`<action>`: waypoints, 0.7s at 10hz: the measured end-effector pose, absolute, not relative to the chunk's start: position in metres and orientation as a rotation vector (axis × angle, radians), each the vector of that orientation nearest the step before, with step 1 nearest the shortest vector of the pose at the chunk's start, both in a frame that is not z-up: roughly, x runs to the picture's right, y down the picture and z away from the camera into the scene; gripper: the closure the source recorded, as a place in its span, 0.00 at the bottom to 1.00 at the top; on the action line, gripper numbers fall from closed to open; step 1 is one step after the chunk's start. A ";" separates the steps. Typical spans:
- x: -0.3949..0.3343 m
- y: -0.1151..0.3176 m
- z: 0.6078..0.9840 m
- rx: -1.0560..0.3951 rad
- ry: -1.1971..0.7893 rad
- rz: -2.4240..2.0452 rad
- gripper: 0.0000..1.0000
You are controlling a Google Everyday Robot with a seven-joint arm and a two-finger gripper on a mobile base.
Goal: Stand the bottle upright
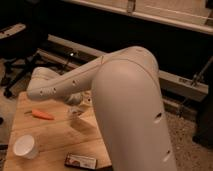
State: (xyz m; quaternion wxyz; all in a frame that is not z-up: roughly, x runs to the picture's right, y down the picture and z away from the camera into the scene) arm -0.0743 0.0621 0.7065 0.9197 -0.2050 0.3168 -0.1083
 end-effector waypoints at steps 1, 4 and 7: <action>-0.074 0.063 0.706 -0.422 0.652 -0.223 0.78; -0.074 0.063 0.706 -0.422 0.652 -0.224 0.78; -0.074 0.064 0.706 -0.424 0.651 -0.223 0.78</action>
